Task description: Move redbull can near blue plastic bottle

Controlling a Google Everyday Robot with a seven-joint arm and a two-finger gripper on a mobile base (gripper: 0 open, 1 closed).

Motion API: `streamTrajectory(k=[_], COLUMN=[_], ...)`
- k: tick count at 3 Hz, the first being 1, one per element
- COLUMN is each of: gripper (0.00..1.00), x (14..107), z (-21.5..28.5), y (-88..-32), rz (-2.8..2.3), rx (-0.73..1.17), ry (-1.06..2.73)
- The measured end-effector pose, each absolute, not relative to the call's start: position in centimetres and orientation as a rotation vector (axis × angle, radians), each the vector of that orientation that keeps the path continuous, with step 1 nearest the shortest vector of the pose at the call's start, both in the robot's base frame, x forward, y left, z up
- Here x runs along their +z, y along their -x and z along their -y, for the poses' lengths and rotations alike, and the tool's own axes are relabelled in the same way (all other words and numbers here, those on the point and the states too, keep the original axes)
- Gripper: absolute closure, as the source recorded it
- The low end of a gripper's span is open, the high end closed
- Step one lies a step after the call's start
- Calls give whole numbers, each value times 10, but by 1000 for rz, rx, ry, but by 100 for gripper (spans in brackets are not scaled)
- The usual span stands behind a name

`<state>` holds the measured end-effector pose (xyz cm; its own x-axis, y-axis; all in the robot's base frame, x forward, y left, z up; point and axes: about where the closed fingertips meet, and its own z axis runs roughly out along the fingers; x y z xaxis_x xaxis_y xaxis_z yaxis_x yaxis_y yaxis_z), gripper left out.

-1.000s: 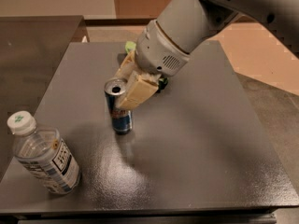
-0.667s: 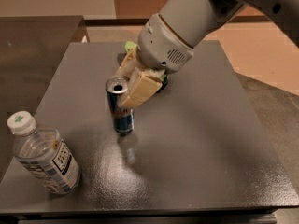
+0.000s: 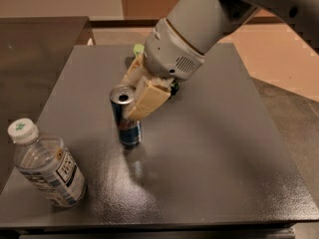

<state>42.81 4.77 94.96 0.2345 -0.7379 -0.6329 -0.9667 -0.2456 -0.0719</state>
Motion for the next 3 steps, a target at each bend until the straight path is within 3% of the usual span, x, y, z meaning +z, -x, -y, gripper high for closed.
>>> streamTrajectory(k=[3], gripper=[100], x=[934], z=[-85], y=[-385], rz=[-1485], rx=[756], ry=[2120])
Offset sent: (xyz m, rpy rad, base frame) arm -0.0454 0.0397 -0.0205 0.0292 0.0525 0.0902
